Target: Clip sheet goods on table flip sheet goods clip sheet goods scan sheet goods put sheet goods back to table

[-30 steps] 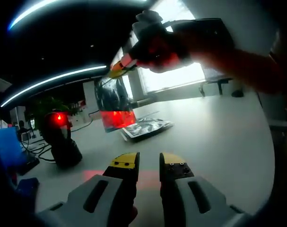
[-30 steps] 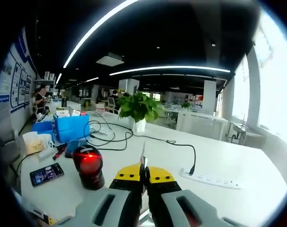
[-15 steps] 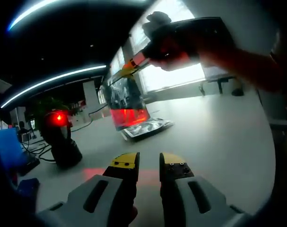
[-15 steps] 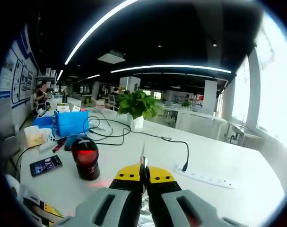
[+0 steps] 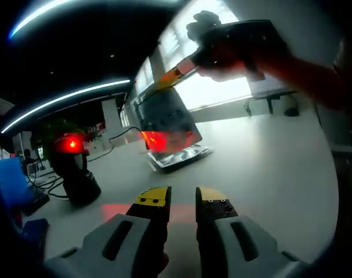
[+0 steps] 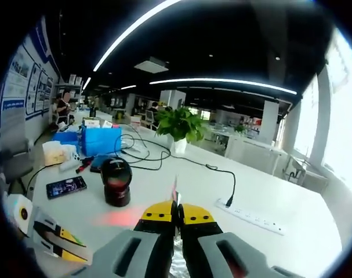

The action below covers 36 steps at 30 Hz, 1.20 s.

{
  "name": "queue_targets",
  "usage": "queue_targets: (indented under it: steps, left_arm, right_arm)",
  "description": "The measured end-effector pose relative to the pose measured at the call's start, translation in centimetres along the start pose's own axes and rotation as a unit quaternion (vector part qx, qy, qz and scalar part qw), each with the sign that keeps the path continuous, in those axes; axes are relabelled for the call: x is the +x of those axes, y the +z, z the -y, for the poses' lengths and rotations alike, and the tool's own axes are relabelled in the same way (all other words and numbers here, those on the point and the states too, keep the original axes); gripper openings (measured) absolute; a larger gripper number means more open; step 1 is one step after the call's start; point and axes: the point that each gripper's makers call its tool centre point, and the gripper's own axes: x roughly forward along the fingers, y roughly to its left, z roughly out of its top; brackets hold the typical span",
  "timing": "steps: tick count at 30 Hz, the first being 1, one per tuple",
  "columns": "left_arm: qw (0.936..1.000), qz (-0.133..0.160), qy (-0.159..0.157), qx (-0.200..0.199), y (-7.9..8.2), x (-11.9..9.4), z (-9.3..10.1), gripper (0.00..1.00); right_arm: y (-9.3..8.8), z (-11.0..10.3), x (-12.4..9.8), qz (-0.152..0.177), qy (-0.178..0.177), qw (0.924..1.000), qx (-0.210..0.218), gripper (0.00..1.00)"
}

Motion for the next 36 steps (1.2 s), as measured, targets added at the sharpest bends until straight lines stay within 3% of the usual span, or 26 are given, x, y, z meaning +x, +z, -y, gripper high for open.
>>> queue_targets:
  steps: [3,12,25,36]
  left_arm:
    - [1.0,0.0,0.0,0.0,0.0,0.0,0.0,0.09]
    - [1.0,-0.001,0.0,0.0,0.0,0.0,0.0,0.09]
    - [1.0,-0.001,0.0,-0.001,0.0,0.0,0.0,0.09]
    - [1.0,0.0,-0.001,-0.003,0.0,-0.1,0.0,0.09]
  right_arm:
    - [-0.4,-0.3,-0.1,-0.01,0.017,0.9998,-0.005,0.0]
    - [-2.0,1.0,0.3,-0.027,0.01,0.9995,-0.012,0.0]
    - [-4.9,5.3,2.9,-0.065,-0.009,0.997,-0.041,0.0]
    - [-7.5,7.0,4.9,-0.11,-0.014,0.9904,-0.082,0.0]
